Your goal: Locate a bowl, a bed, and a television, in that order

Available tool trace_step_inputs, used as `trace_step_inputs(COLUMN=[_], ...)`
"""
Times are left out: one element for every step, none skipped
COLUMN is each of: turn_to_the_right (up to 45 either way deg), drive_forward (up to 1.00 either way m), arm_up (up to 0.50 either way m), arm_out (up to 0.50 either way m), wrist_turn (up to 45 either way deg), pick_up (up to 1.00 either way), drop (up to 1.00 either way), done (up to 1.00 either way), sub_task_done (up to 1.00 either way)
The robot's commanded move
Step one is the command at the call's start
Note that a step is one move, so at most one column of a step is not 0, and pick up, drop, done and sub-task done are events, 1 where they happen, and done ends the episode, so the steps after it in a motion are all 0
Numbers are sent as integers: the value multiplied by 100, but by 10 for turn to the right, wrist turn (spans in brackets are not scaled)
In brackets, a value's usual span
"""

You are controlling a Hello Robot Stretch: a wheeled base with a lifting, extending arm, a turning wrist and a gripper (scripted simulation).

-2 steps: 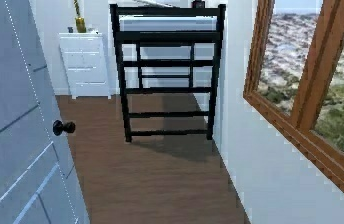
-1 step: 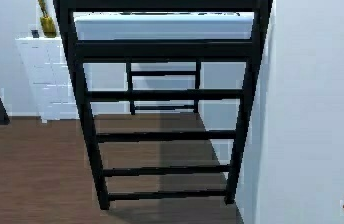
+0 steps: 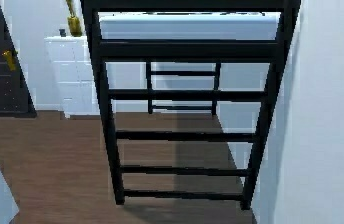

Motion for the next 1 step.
trace_step_inputs(turn_to_the_right=[0], drive_forward=[5], arm_up=[0], arm_out=[0], wrist_turn=[0], pick_up=[0], drop=[0], done=[0], sub_task_done=[0])
